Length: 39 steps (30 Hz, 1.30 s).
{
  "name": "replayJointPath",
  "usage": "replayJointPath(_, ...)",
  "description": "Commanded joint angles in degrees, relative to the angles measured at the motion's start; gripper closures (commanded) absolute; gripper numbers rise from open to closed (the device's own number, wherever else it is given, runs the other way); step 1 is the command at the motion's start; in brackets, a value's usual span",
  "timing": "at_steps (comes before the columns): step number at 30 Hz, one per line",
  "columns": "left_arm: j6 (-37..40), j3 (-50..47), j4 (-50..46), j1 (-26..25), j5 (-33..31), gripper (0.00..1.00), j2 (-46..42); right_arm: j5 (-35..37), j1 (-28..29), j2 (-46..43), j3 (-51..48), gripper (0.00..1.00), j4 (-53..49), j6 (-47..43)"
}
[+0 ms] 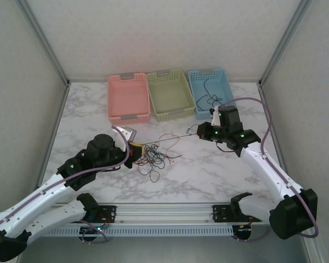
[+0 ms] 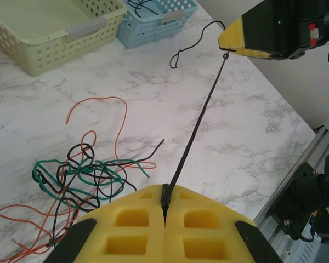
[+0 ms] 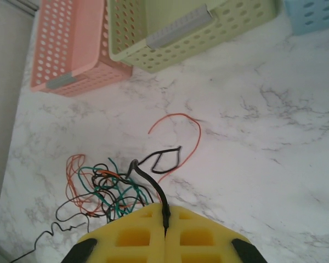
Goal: Untangle the cables
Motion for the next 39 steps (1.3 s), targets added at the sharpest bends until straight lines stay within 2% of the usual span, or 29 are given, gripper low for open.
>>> replayJointPath(1, -1.09, 3.62, -1.99, 0.14, -3.32, 1.0, -1.51, -0.86, -2.75, -0.66, -2.24, 1.0, 3.18, -1.21)
replayJointPath(3, -1.1, 4.45, -0.79, 0.1, -2.43, 1.0, -0.01, -6.79, -2.7, -1.05, -2.49, 1.0, 5.31, -1.21)
replayJointPath(7, -0.83, 7.25, 0.27, 0.14, -0.93, 1.0, 3.32, -13.05, -2.61, -1.94, -2.43, 1.0, 6.96, -1.46)
replayJointPath(13, -0.59, 8.99, 1.34, 0.14, 0.53, 1.0, 6.81, -13.8, -2.7, -2.5, -0.93, 1.0, 4.01, 0.1)
replayJointPath(23, -0.44, 12.2, 3.17, 0.14, 3.05, 1.0, 12.95, -17.69, -2.65, -2.36, 0.04, 1.0, 4.95, 2.43)
replayJointPath(39, 0.49, 22.36, 6.07, 0.14, 7.57, 1.0, 29.16, -20.09, -2.66, -2.31, 1.15, 1.0, 6.34, 3.67)
